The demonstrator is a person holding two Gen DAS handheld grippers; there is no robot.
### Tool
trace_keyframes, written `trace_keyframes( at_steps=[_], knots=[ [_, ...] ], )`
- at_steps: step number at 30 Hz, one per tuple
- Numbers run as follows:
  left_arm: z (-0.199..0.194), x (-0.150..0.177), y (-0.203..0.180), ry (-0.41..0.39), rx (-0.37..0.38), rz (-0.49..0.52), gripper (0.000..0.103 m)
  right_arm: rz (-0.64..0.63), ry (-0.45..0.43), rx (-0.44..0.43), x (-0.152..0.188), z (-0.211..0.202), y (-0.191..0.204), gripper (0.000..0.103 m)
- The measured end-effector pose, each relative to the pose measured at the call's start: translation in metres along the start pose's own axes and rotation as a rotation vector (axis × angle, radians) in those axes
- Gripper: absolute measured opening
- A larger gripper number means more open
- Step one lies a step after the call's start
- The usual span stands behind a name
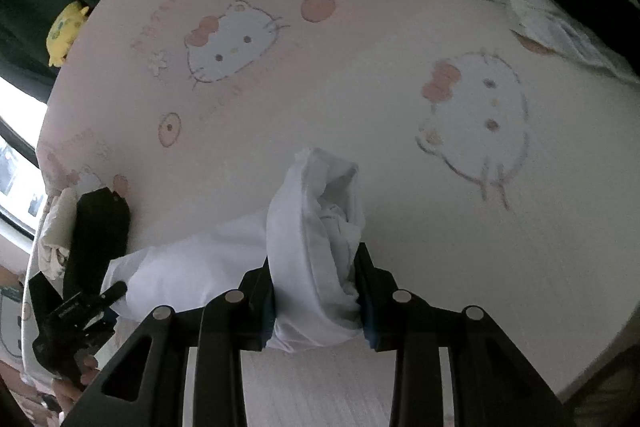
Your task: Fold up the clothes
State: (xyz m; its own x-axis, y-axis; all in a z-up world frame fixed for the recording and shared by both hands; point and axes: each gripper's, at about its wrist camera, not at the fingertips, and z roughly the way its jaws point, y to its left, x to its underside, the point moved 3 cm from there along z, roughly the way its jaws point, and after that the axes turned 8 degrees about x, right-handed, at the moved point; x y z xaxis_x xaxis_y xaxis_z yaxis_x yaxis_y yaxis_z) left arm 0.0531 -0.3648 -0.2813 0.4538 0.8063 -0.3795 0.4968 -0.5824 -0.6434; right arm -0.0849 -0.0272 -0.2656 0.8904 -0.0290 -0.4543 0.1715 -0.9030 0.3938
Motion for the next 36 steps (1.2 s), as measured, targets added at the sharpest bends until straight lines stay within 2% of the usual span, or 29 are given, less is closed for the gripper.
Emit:
trace_keyframes(
  at_steps=[8, 14, 18, 22, 28, 31, 33, 34, 35, 36],
  knots=[
    [-0.018, 0.017, -0.010, 0.020, 0.025, 0.034, 0.028, 0.029, 0.017, 0.006, 0.026, -0.018, -0.024, 0.032],
    [-0.022, 0.045, -0.019, 0.083, 0.052, 0.065, 0.028, 0.054, -0.004, 0.032, 0.035, -0.034, -0.050, 0.032],
    [-0.015, 0.057, -0.016, 0.093, 0.028, 0.082, 0.028, 0.089, 0.002, 0.003, 0.038, -0.036, -0.064, 0.032],
    [-0.019, 0.062, -0.014, 0.091, 0.020, 0.103, 0.028, 0.059, -0.001, 0.006, 0.043, -0.034, -0.065, 0.033],
    [-0.019, 0.070, -0.013, 0.087, -0.019, 0.159, 0.028, 0.130, 0.041, -0.028, 0.044, -0.023, -0.077, 0.034],
    [-0.022, 0.072, -0.018, 0.079, -0.062, 0.214, 0.032, 0.130, 0.046, -0.004, 0.045, -0.020, -0.076, 0.041],
    [-0.023, 0.072, -0.027, 0.100, -0.140, 0.262, 0.042, 0.138, 0.046, 0.016, 0.045, -0.021, -0.077, 0.057],
    [-0.024, 0.071, -0.031, 0.112, -0.182, 0.282, 0.047, 0.151, 0.046, 0.022, 0.046, -0.021, -0.079, 0.061],
    [-0.025, 0.070, -0.035, 0.125, -0.203, 0.299, 0.047, 0.174, 0.043, 0.017, 0.047, -0.022, -0.081, 0.065],
    [-0.029, 0.070, -0.042, 0.122, -0.201, 0.318, 0.047, 0.206, 0.034, -0.009, 0.048, -0.025, -0.084, 0.066]
  ],
)
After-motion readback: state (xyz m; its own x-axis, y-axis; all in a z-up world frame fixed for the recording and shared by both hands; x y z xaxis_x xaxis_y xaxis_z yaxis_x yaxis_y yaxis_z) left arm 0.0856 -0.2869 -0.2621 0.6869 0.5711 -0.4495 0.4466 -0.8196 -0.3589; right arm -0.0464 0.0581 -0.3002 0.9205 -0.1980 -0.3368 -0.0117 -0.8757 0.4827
